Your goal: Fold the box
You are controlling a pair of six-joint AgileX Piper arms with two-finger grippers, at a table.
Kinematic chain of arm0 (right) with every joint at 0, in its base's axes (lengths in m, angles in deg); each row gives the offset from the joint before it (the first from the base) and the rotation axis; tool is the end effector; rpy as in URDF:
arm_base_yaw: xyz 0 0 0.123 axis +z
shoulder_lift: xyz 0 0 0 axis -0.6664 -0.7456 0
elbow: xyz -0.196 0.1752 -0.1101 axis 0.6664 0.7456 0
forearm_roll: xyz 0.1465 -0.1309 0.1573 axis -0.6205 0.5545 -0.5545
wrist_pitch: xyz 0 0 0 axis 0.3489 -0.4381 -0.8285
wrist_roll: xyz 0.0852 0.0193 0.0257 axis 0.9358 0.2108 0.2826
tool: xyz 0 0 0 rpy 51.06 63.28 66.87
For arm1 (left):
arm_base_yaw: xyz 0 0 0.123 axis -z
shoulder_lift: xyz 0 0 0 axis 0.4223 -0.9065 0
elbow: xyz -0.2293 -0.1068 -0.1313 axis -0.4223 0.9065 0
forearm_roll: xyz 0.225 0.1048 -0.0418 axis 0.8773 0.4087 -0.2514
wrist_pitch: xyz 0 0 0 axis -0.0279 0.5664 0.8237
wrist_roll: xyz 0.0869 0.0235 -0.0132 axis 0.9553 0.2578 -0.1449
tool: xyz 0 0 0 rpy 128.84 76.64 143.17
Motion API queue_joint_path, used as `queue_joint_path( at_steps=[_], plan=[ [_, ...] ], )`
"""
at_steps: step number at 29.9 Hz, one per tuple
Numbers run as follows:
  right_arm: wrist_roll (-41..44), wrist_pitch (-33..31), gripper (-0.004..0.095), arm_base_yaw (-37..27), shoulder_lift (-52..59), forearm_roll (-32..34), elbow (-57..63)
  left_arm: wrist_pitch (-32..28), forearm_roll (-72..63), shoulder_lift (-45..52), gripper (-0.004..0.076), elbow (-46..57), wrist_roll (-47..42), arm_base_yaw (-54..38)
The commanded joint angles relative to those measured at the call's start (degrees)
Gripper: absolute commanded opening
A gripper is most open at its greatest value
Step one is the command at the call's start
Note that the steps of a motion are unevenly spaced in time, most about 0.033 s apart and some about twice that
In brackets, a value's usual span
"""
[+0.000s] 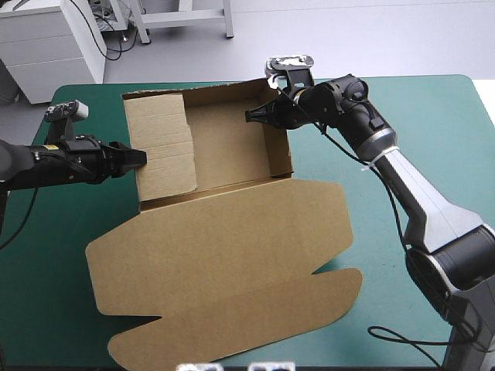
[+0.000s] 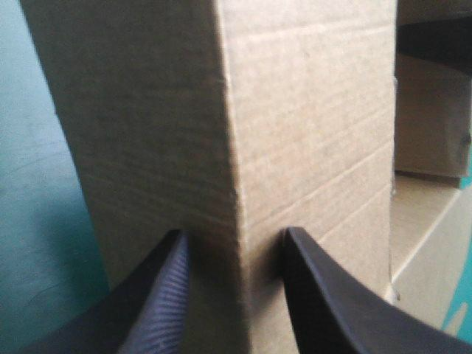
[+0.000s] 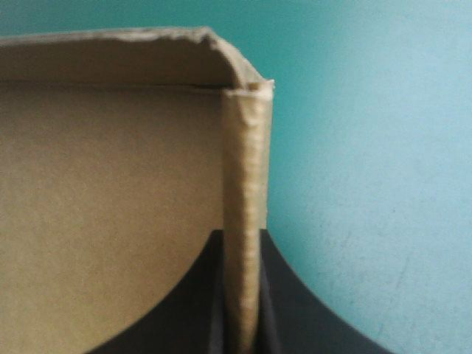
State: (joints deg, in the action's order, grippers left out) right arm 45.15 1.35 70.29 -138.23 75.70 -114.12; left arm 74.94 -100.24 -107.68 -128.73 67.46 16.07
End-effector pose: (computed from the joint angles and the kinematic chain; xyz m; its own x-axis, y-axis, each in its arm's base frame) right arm 0.3772 0.2172 0.3849 -0.6758 -0.1223 -0.7269 -0.4170 0.8766 0.2402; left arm 0.2511 -0.0157 0.3984 -0.7538 -0.1223 -0.6457 0.2546 0.8515 -0.4585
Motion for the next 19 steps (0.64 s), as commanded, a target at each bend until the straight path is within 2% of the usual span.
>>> queue_joint_path(
  at_steps=[1,9,13,19],
  plan=[
    [1.1,4.6,0.0003,2.2,3.6,-3.0,-1.7,-4.8,3.8,1.5,0.0298,-1.7,-4.3,0.3],
    [1.5,5.4,0.0003,6.0,3.6,-2.0,-2.9,-6.3,13.5,1.5,0.0298,-1.7,-5.7,0.3],
    [1.5,4.4,0.0003,6.2,3.6,-1.9,-5.4,-4.8,8.9,1.5,0.0299,-1.7,-5.9,0.3],
    [2.8,1.7,0.0003,6.2,3.4,2.5,-6.8,-0.9,2.5,1.5,0.0311,-1.7,-5.8,0.3]
  ],
)
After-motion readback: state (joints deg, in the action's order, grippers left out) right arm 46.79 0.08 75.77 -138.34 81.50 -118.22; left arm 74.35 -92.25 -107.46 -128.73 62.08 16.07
